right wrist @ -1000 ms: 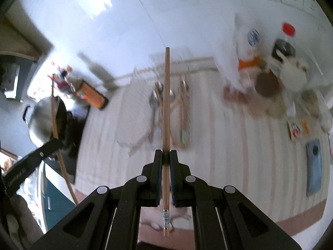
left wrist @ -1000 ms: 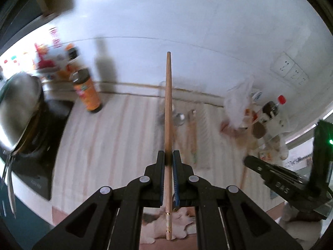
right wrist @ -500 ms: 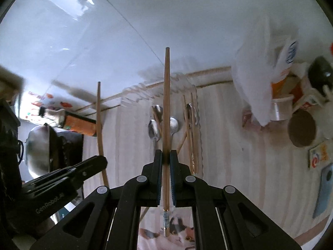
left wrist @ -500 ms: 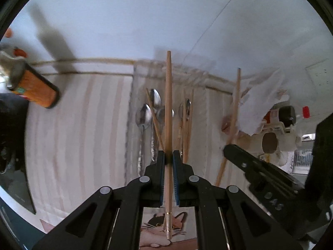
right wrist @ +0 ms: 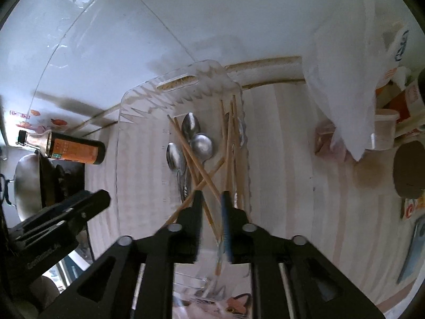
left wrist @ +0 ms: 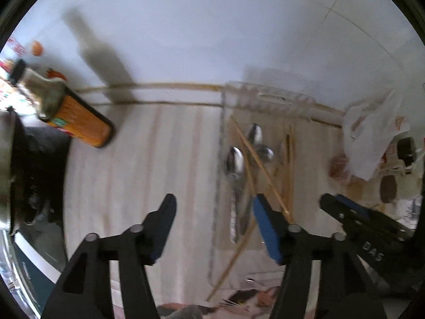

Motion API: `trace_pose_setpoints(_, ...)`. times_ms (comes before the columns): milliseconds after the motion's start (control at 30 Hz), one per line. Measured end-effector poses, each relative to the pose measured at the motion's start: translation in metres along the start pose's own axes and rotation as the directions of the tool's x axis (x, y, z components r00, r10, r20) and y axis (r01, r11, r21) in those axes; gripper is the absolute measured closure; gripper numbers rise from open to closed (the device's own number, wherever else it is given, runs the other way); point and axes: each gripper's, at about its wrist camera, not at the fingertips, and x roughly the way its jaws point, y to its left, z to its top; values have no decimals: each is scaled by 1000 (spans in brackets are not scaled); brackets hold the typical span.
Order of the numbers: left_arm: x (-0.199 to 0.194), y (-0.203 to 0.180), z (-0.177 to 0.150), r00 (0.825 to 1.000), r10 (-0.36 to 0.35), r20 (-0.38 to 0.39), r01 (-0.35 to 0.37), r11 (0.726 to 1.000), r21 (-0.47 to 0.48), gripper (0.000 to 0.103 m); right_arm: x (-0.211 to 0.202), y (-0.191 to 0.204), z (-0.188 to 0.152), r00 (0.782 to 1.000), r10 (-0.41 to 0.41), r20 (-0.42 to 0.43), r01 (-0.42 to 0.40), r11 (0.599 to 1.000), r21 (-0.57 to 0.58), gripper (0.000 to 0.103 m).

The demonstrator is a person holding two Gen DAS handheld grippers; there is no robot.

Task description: Organize utensils

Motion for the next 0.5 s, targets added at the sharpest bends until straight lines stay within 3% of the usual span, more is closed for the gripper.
trace_pose_setpoints(100, -11, 7, -10, 995, 52, 88, -53, 999, 12, 32, -11, 1, -8, 999, -41, 34, 42, 999, -25, 61)
trace_pose_setpoints(133, -16, 8, -16, 990, 67, 125, -69, 997, 15, 25, -14, 2, -12, 997, -54, 47, 56, 998, -36, 58)
trace_pose_setpoints(167, -19, 9, -19, 986, 73, 149, -77, 997, 18, 7, -15, 4, -16, 996, -72, 59, 75, 996, -50, 53)
trace_pose_setpoints(200, -23, 11, -23, 981, 77, 176, -83, 996, 23, 0, -18, 4, -20, 992, -98, 77, 103, 993, -64, 48)
trace_pose_setpoints(400, -26, 17, -54, 971, 98, 216, -109, 993, 40, 0, -26, 7, -59, 953, -240, 182, 264, 957, -122, 10)
trace_pose_setpoints(500, -25, 20, -68, 970, 99, 220, -113, 992, 50, 0, -27, 8, -78, 934, -288, 214, 318, 940, -121, 2)
